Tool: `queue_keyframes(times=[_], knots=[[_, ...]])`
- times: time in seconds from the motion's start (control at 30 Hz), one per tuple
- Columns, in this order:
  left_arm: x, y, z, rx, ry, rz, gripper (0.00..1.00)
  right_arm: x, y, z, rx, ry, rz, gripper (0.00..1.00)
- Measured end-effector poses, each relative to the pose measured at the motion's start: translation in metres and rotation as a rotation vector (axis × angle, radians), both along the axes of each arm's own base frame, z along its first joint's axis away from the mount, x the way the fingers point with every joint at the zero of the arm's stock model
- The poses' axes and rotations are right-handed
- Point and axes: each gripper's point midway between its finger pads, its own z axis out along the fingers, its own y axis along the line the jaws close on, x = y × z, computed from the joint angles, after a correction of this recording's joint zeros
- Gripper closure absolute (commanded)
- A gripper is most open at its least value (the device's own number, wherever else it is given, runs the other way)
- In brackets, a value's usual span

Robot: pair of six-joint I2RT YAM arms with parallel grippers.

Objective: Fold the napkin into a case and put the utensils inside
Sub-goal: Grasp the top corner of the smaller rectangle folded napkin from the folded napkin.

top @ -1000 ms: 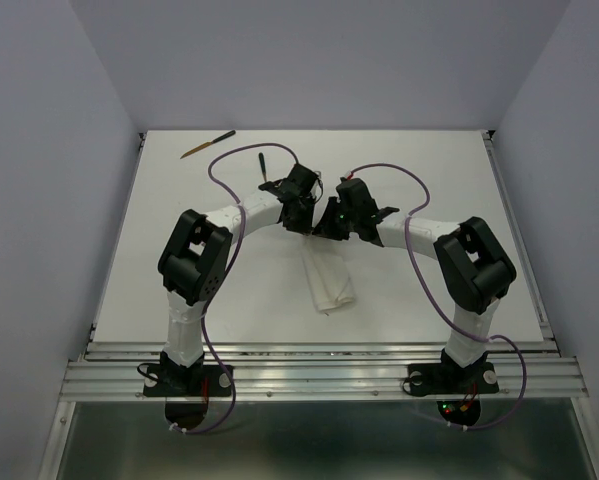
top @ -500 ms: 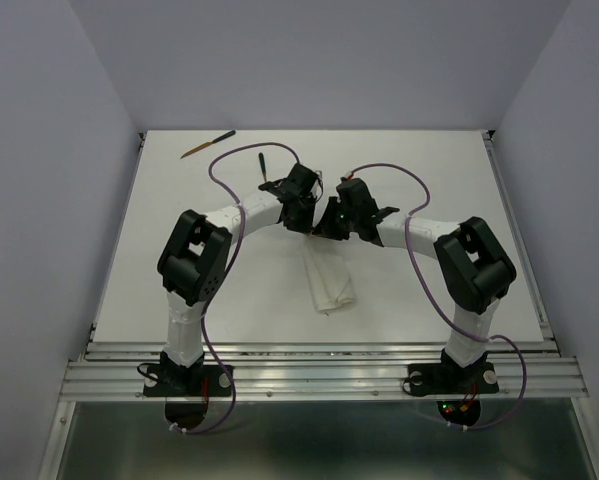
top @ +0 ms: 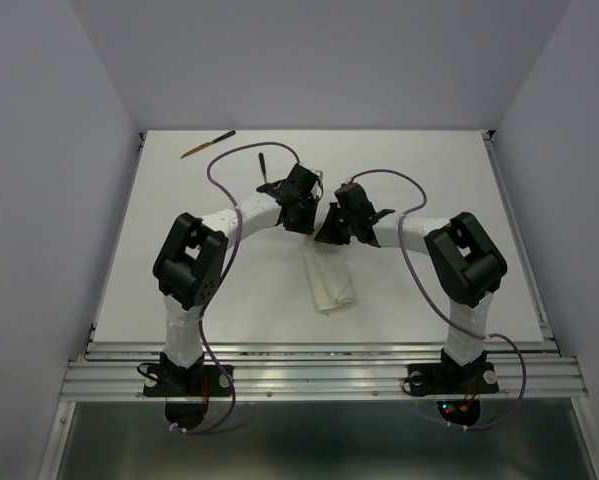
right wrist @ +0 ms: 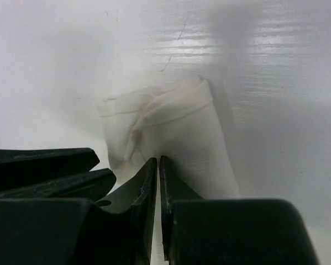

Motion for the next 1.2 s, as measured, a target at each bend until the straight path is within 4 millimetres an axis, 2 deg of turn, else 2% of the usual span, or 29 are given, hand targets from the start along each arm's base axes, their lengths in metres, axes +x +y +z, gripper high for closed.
queue_keyframes(times=[0.37, 0.63, 1.03, 1.2], knots=[[-0.011, -0.01, -0.001, 0.027, -0.01, -0.051, 0.72, 0.004, -0.003, -0.002, -0.001, 0.003, -0.011, 0.89], [-0.003, -0.007, -0.008, 0.063, -0.022, -0.032, 0.76, 0.006, -0.003, 0.0, 0.001, -0.001, -0.011, 0.89], [0.0, -0.003, -0.009, 0.086, -0.033, -0.017, 0.77, 0.006, -0.003, -0.001, 0.002, 0.0, -0.011, 0.89], [0.0, -0.003, -0.012, 0.09, -0.028, -0.017, 0.84, 0.005, -0.002, 0.0, 0.004, 0.001, -0.008, 0.89]])
